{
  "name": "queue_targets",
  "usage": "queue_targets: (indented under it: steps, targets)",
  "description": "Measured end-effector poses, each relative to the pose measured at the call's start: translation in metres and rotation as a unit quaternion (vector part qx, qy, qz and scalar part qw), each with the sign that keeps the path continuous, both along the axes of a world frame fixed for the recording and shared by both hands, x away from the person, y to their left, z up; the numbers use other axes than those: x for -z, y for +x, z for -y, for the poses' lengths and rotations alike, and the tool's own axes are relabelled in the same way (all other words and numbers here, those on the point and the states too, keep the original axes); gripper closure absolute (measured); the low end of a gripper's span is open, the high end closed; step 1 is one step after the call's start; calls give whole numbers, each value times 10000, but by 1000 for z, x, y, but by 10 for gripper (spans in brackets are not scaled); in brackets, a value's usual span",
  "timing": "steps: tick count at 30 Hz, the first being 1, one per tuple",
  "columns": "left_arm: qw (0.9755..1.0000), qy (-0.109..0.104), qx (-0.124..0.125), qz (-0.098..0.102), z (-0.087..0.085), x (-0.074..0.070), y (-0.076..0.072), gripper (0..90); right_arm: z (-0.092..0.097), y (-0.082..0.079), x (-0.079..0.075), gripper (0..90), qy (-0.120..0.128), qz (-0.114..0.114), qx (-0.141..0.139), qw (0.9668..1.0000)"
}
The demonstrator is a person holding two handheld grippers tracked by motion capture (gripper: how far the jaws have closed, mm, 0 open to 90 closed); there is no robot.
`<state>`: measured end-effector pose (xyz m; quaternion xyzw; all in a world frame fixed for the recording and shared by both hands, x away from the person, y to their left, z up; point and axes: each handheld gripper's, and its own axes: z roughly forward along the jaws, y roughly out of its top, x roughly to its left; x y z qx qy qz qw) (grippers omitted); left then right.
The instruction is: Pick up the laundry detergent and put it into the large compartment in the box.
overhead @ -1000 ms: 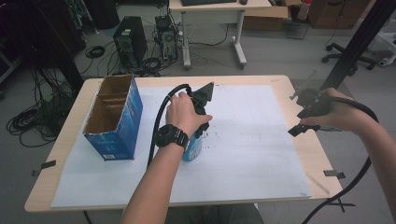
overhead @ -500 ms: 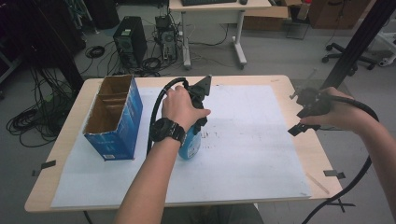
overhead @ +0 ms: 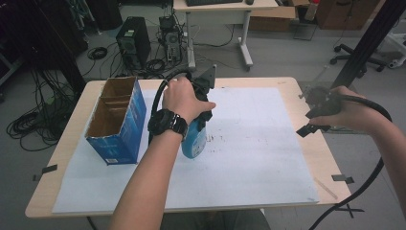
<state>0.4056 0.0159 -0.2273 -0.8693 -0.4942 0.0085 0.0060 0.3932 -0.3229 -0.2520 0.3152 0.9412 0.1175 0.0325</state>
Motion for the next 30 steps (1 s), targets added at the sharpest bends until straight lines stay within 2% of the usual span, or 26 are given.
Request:
queue_targets:
  steps: [19,30]
  targets:
    - [10000,-12,3,-48,-11,-42,0,372,-3,4,-5,177,3,-8,-15,10000]
    - [9998,-21,-186,19,-20,-69,5,373,-1,5,-10,177,7,24,-29,10000]
